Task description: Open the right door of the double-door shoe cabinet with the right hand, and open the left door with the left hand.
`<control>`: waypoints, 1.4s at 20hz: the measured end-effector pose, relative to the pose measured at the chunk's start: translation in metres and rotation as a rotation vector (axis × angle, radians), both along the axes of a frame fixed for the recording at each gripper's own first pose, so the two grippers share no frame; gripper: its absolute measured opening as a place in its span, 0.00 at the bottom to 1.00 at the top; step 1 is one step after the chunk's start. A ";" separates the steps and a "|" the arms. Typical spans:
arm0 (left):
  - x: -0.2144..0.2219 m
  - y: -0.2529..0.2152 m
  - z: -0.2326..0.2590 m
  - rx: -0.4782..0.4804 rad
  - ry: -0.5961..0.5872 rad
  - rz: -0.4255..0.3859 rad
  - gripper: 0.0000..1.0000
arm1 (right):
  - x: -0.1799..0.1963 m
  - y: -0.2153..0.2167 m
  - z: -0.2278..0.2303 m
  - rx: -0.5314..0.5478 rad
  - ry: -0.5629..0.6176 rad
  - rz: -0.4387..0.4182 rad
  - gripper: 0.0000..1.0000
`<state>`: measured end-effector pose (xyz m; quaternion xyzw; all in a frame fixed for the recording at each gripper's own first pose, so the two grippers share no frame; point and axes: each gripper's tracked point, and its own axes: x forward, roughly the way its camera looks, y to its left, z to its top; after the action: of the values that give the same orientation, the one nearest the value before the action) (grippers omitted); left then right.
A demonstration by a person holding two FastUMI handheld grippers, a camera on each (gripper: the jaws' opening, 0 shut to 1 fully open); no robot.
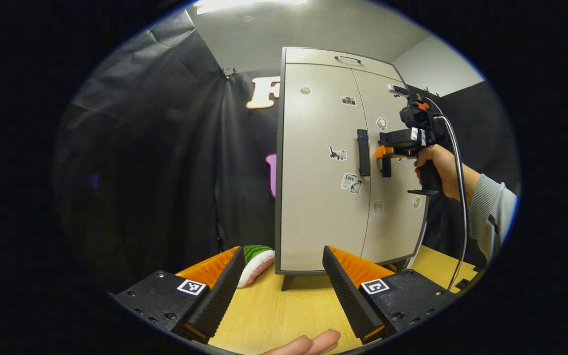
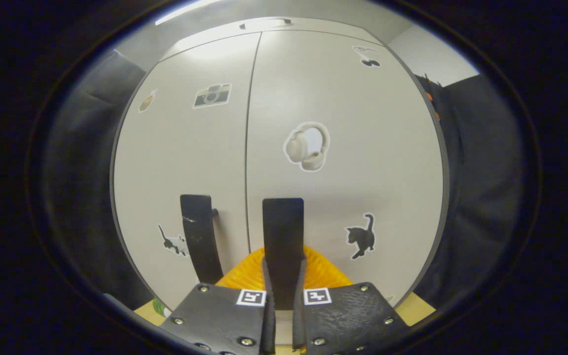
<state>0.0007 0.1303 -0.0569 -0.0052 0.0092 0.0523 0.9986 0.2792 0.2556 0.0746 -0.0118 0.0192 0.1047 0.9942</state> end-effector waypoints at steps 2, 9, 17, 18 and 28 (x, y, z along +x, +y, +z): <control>-0.005 -0.005 0.008 -0.008 -0.005 0.003 0.98 | -0.008 -0.003 0.002 -0.009 0.004 0.035 0.13; -0.021 -0.026 0.029 -0.025 -0.033 -0.003 0.98 | -0.052 -0.028 0.005 0.030 0.017 0.109 0.13; -0.023 -0.060 0.018 -0.046 0.023 -0.078 0.98 | -0.099 -0.078 0.012 0.051 0.010 0.142 0.13; -0.024 -0.063 0.017 -0.044 0.025 -0.086 0.98 | -0.103 -0.084 0.013 0.044 0.001 0.144 0.13; -0.033 -0.083 0.020 -0.029 0.001 -0.147 0.98 | -0.120 -0.147 0.021 0.047 -0.030 0.083 0.12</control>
<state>-0.0322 0.0473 -0.0372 -0.0189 0.0106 -0.0211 0.9995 0.1595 0.1091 0.0958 0.0092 0.0012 0.1461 0.9892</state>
